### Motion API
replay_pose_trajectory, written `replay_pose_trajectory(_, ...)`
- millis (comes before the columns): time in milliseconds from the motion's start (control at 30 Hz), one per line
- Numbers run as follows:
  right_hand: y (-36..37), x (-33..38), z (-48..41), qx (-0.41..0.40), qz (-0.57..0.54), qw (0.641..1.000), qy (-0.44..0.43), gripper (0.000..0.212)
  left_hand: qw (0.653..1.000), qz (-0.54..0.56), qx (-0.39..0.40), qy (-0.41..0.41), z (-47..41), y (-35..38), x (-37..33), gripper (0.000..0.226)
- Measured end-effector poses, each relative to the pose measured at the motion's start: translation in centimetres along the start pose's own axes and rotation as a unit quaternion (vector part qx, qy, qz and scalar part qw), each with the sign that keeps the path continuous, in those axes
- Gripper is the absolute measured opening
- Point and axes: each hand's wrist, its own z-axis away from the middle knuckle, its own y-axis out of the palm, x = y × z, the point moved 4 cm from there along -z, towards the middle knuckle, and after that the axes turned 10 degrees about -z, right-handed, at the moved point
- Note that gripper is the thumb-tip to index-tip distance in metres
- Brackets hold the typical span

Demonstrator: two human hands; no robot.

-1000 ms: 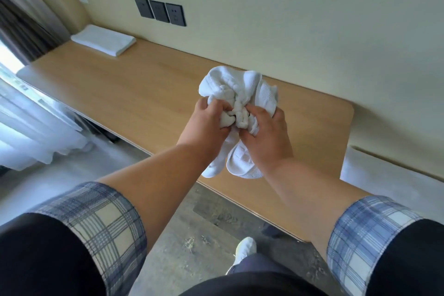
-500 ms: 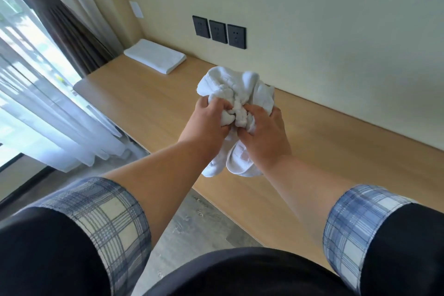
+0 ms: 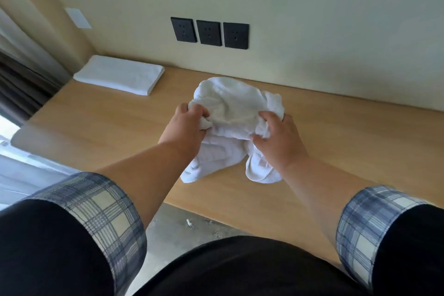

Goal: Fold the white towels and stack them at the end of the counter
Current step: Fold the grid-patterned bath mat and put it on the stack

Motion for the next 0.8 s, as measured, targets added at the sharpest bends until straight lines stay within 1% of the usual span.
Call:
replay_pose_trajectory(133,2.5,-1.5,1.2,0.010,0.059,0.997,0.042,0.059,0.997,-0.061,0.050,-0.019,-2.4,2.0,4.9,0.034)
replay_pose_trajectory(233,4.7,-2.9,2.4,0.054,0.103,0.991,0.071,0.067,0.988,-0.092,0.116,-0.032,-3.0,4.4,5.9,0.038)
replay_pose_trajectory(333,6.5,-3.7,3.3,0.101,0.119,0.981,0.111,0.078,0.958,-0.181,0.221,0.022,-2.5,6.9,5.5,0.051)
replay_pose_trajectory(400,7.1,-3.6,3.5,0.120,0.133,0.977,0.113,0.079,0.937,-0.205,0.280,0.053,-1.6,8.2,5.2,0.059)
replay_pose_trajectory(467,7.3,-3.3,3.6,0.126,0.130,0.977,0.110,0.073,0.922,-0.231,0.303,0.071,-0.9,9.2,4.8,0.061)
replay_pose_trajectory(500,7.0,-3.2,3.7,0.116,0.112,0.979,0.122,0.069,0.921,-0.237,0.300,0.077,-0.7,9.5,4.3,0.062)
replay_pose_trajectory(533,6.7,-3.1,3.7,0.097,0.080,0.981,0.146,0.064,0.928,-0.224,0.286,0.085,-0.6,9.7,3.6,0.061)
replay_pose_trajectory(567,6.2,-3.0,3.8,0.073,0.037,0.981,0.174,0.061,0.941,-0.188,0.262,0.101,-0.6,9.7,2.6,0.060)
replay_pose_trajectory(633,5.3,-2.9,4.0,0.021,-0.046,0.975,0.215,0.054,0.960,-0.069,0.225,0.151,-0.5,9.7,0.0,0.053)
replay_pose_trajectory(700,4.6,-2.9,4.1,-0.023,-0.109,0.967,0.229,0.047,0.953,0.054,0.245,0.169,-0.2,9.8,-2.7,0.050)
replay_pose_trajectory(767,4.0,-3.0,4.1,-0.060,-0.178,0.951,0.246,0.046,0.940,0.132,0.281,0.141,0.0,10.3,-4.8,0.055)
replay_pose_trajectory(800,3.7,-3.1,4.2,-0.069,-0.208,0.941,0.258,0.046,0.936,0.153,0.293,0.119,-0.1,10.7,-5.5,0.060)
